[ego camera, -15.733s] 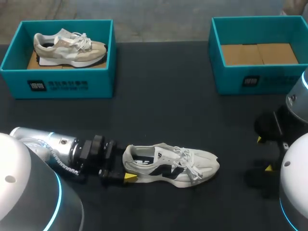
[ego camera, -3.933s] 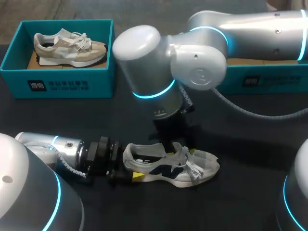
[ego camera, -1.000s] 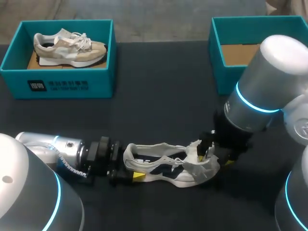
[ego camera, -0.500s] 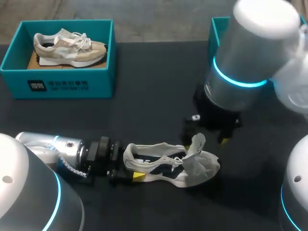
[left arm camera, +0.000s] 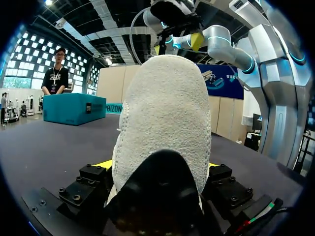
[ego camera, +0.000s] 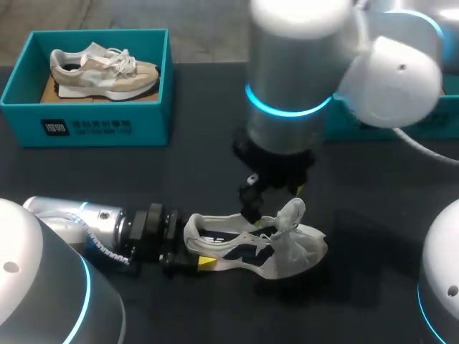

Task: Take the shoe out of the shoebox, open the shoe tongue, remove and reinsert the insole, then place the shoe into the shoebox

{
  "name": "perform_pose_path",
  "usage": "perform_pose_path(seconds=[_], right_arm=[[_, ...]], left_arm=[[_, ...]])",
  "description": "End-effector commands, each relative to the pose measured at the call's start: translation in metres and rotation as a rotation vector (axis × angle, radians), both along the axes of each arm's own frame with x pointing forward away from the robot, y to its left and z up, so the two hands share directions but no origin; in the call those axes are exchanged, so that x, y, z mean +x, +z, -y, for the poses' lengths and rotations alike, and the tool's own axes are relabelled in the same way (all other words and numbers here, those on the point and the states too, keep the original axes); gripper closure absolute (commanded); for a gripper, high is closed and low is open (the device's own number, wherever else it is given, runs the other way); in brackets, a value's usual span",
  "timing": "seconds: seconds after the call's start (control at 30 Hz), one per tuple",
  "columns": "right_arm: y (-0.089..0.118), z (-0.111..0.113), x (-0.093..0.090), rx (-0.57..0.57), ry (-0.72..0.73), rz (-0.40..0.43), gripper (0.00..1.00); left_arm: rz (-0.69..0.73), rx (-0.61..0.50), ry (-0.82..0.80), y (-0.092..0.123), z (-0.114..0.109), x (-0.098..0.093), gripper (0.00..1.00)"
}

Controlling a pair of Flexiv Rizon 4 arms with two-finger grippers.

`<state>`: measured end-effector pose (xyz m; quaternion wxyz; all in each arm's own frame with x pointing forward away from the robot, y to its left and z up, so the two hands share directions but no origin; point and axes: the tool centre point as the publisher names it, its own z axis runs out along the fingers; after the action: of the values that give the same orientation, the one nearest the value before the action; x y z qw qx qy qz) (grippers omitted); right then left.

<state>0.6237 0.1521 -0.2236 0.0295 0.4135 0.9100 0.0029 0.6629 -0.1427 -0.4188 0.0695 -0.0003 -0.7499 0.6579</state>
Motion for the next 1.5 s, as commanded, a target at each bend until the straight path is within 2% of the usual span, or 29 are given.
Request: perform_pose_path(seconds=[0.03,0.33,0.5,0.53,0.57,0.63,0.8,0.93,1.4,1.5], right_arm=[[-0.006,-0.018,0.006,-0.326,0.225,0.107,0.0],[-0.006,-0.018,0.006,-0.326,0.225,0.107,0.0],[-0.015,-0.026,0.011,-0.299,0.306,0.146,0.0],[-0.016,-0.027,0.011,-0.275,0.347,0.166,0.55],[-0.016,-0.027,0.011,-0.266,0.359,0.171,0.63],[-0.018,-0.028,0.012,-0.23,0.408,0.183,1.0],[-0.028,-0.03,0.019,-0.19,0.47,0.178,1.0],[-0.037,-0.033,0.026,-0.105,0.627,0.2,1.0],[-0.037,-0.033,0.026,-0.105,0.627,0.2,1.0],[-0.05,-0.04,0.032,-0.117,0.682,0.199,1.0]], left_arm=[[0.0,0.002,-0.001,0.0,-0.001,0.0,1.0],[0.0,0.002,-0.001,0.0,-0.001,0.0,1.0],[0.0,0.002,-0.001,0.0,-0.001,0.0,1.0],[0.0,0.002,-0.001,0.0,-0.001,0.0,1.0],[0.0,0.002,-0.001,0.0,-0.001,0.0,1.0],[0.0,0.002,-0.001,0.0,-0.001,0.0,1.0],[0.0,0.002,-0.001,0.0,-0.001,0.0,1.0],[0.0,0.002,-0.001,0.0,-0.001,0.0,1.0],[0.0,0.002,-0.001,0.0,-0.001,0.0,1.0],[0.0,0.002,-0.001,0.0,-0.001,0.0,1.0]])
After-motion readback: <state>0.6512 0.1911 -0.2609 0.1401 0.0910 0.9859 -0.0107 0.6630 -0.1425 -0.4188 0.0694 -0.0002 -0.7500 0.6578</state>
